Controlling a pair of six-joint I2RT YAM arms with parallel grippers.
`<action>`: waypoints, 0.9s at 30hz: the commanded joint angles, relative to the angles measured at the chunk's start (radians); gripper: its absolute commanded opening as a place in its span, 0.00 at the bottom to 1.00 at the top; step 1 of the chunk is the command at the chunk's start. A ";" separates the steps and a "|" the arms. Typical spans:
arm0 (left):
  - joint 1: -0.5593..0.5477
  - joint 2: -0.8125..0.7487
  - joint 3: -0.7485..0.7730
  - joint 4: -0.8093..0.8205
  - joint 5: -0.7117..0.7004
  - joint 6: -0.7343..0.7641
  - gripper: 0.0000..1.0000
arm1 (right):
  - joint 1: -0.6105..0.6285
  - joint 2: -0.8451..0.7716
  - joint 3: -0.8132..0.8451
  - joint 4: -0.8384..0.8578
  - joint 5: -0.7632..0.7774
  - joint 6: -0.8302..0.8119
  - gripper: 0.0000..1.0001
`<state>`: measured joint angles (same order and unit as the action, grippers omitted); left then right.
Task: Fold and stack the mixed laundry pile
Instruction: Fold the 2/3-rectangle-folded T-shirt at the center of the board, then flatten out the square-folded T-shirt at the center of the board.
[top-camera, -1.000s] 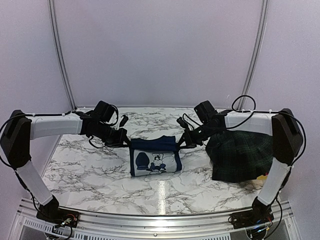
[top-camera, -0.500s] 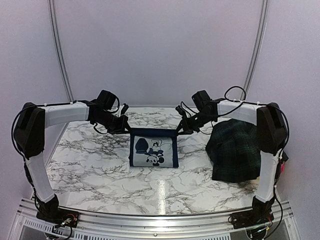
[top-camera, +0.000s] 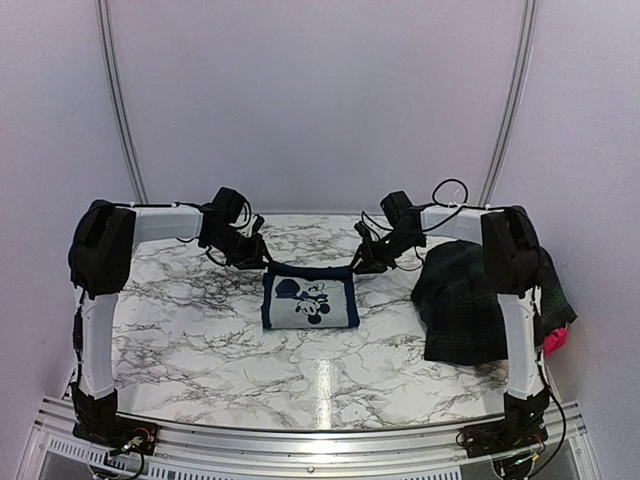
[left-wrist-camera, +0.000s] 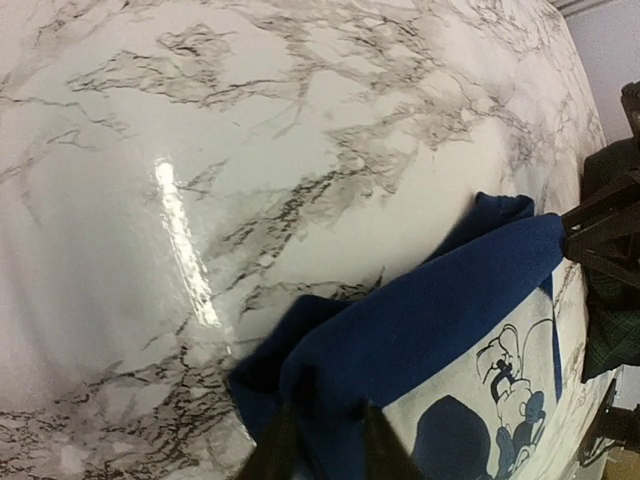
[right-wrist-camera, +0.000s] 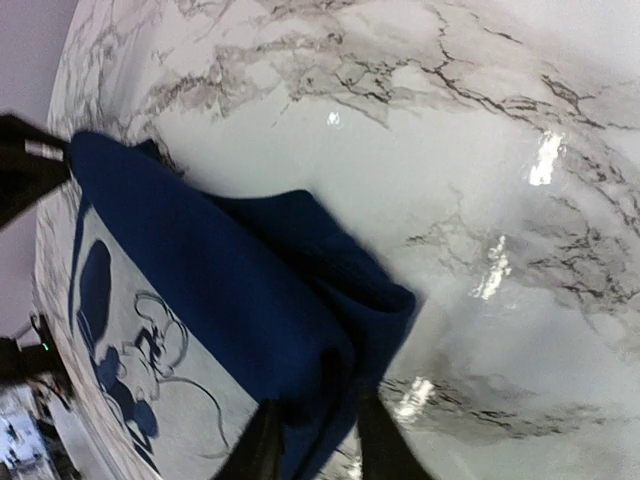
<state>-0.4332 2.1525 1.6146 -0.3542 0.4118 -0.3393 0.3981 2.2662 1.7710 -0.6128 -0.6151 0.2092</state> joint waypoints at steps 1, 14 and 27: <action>0.052 0.029 0.056 -0.039 -0.051 -0.034 0.52 | -0.050 -0.003 0.061 -0.010 0.057 0.047 0.36; 0.158 -0.069 0.048 -0.070 -0.120 -0.223 0.99 | -0.058 -0.228 -0.140 0.072 0.011 -0.003 0.66; 0.070 -0.344 -0.151 0.102 -0.057 -0.210 0.99 | -0.051 -0.477 -0.438 0.149 -0.133 0.019 0.71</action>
<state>-0.3431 2.0151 1.5902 -0.3637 0.2726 -0.5724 0.3374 1.8568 1.3808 -0.5503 -0.6659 0.1787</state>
